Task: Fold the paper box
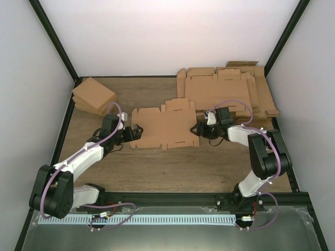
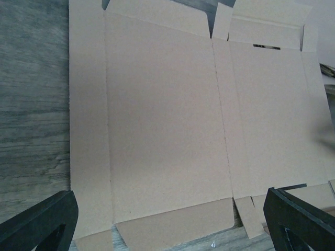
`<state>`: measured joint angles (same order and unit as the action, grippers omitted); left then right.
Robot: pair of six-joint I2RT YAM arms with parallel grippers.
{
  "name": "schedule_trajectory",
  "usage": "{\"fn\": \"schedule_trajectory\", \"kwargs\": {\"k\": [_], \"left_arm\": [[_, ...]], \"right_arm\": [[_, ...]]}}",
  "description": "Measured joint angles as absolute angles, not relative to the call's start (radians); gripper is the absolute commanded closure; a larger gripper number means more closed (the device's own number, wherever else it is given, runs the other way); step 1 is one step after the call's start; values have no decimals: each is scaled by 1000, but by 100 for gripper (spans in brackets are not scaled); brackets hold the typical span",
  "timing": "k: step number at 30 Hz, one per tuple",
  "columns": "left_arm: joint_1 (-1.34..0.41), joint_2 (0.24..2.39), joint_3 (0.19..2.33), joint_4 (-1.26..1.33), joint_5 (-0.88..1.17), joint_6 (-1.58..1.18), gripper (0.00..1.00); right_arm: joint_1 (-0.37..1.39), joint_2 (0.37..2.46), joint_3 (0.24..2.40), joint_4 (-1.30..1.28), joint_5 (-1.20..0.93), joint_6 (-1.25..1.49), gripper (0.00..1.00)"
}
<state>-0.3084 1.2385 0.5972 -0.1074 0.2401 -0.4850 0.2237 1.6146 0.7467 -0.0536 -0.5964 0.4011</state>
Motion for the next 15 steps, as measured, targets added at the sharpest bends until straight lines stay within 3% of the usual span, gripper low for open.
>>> {"fn": "schedule_trajectory", "kwargs": {"k": [9,15], "left_arm": [[-308,1249,583,-96,221,-475,0],[-308,1303,530,-40,218,-476,0]], "right_arm": [[231,1678,802,-71,-519,405,56],[246,1679,805,-76,-524,401,57]]}}
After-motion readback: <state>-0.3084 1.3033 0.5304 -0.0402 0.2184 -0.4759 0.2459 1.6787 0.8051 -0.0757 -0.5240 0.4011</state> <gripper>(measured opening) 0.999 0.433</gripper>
